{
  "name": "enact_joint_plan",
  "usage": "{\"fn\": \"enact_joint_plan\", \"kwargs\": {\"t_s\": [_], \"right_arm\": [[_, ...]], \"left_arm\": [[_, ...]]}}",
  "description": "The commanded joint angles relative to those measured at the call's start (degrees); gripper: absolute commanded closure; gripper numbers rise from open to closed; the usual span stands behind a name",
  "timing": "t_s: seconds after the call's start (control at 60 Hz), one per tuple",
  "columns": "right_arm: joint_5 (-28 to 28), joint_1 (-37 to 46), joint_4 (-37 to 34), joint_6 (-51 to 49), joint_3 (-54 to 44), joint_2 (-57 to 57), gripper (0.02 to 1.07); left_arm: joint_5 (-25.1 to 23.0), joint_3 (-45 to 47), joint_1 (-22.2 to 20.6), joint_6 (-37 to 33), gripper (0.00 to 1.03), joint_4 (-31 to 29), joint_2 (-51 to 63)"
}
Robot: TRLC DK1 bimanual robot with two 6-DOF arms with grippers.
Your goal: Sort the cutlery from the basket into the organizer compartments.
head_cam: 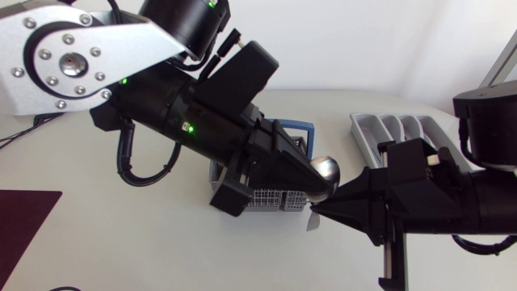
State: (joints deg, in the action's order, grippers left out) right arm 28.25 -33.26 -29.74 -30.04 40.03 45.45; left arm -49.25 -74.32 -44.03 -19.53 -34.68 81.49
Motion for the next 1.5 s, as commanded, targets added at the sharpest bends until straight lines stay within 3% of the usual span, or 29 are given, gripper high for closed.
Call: {"fn": "enact_joint_plan", "kwargs": {"t_s": [0.0, 0.667, 0.967, 1.35, 1.483], "right_arm": [[1.28, -0.32, -0.32, -0.28, -2.06, 0.69, 1.01], [1.02, -0.49, -1.82, 1.30, -3.38, -2.21, 1.01], [0.75, -0.93, -3.05, 1.65, -4.61, -3.79, 1.01], [-1.53, -1.73, -6.21, 0.51, -5.14, -3.44, 1.01], [-3.90, -1.81, -8.41, -0.63, -4.87, -3.26, 1.01]], "left_arm": [[-0.58, -1.17, 0.70, -1.56, 1.00, 1.01, 0.77], [0.56, 1.46, 0.61, -1.30, 0.99, 0.75, -1.43], [1.97, 1.55, 0.00, -0.69, 0.70, 0.75, -1.51], [15.77, 1.90, -2.90, 0.54, 0.46, 1.10, -1.78], [23.59, 2.08, -3.87, 1.78, 0.40, 2.33, -1.95]]}}
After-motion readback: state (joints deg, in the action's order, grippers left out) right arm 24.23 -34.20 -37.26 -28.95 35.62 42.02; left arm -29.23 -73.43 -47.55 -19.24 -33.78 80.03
